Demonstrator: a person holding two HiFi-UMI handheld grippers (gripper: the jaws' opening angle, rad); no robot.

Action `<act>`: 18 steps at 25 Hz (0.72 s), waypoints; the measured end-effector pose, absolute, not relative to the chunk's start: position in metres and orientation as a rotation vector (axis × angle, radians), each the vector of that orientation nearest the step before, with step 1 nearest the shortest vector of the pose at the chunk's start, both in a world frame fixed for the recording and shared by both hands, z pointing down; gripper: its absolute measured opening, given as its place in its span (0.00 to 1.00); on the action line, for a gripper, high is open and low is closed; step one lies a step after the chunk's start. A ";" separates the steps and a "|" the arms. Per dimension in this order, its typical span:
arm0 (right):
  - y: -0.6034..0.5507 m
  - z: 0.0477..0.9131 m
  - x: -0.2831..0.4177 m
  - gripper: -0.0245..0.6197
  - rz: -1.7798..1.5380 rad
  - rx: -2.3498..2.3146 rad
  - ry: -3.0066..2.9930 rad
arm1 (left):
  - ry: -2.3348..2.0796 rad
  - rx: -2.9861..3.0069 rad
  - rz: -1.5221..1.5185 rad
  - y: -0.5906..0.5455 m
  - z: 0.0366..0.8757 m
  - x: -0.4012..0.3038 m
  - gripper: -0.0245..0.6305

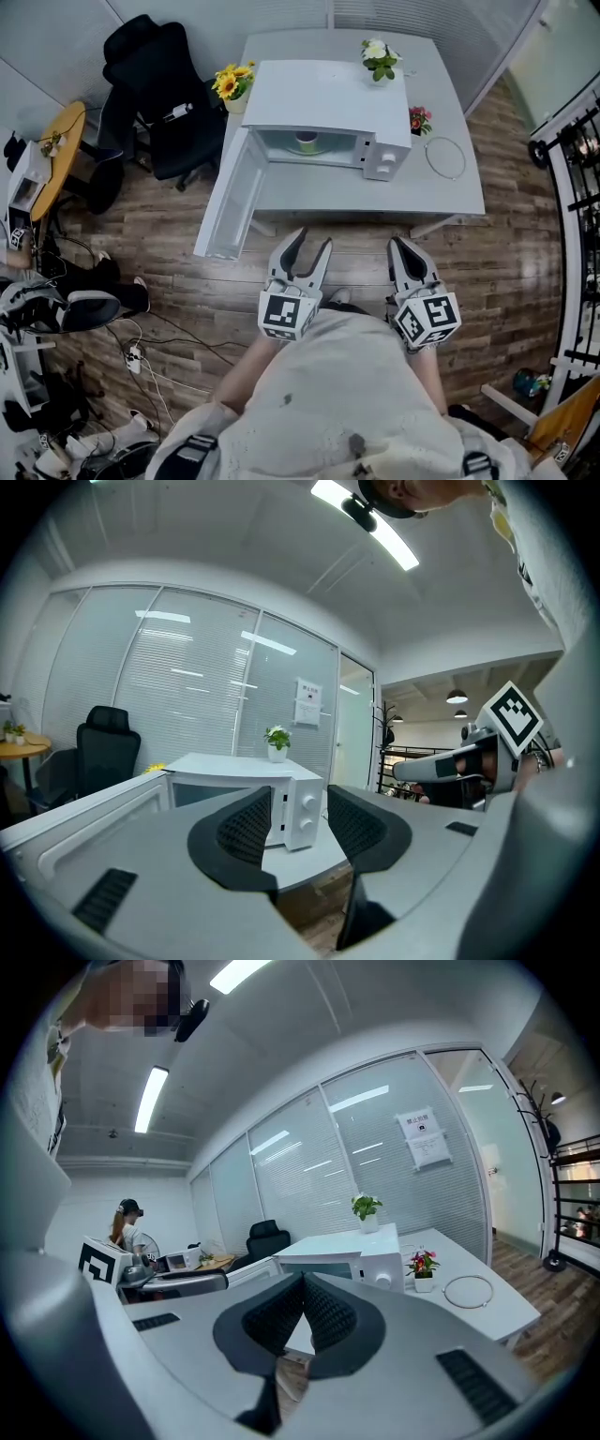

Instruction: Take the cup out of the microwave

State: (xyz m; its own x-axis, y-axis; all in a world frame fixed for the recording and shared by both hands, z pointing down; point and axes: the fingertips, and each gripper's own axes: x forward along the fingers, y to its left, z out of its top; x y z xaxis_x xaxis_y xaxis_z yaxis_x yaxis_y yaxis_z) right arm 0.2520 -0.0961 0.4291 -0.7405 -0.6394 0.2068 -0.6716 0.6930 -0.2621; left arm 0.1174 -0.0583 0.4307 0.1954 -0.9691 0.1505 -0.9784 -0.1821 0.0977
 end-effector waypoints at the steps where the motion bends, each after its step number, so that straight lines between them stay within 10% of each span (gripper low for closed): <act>1: -0.096 0.429 0.251 0.05 0.497 1.081 -2.801 | -1.892 2.284 0.081 -0.060 0.431 0.117 0.32; 18: -0.157 0.441 0.239 0.05 0.517 1.115 -2.742 | -1.825 2.309 0.096 -0.140 0.455 0.108 0.33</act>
State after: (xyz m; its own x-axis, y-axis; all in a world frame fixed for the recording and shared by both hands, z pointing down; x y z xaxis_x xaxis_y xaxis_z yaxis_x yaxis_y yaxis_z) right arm 0.2393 -0.1571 0.4414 -0.7166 -0.6504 0.2519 -0.6975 0.6669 -0.2621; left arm 0.1077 -0.1400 0.4549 0.2370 -0.9563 0.1713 -0.9689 -0.2199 0.1130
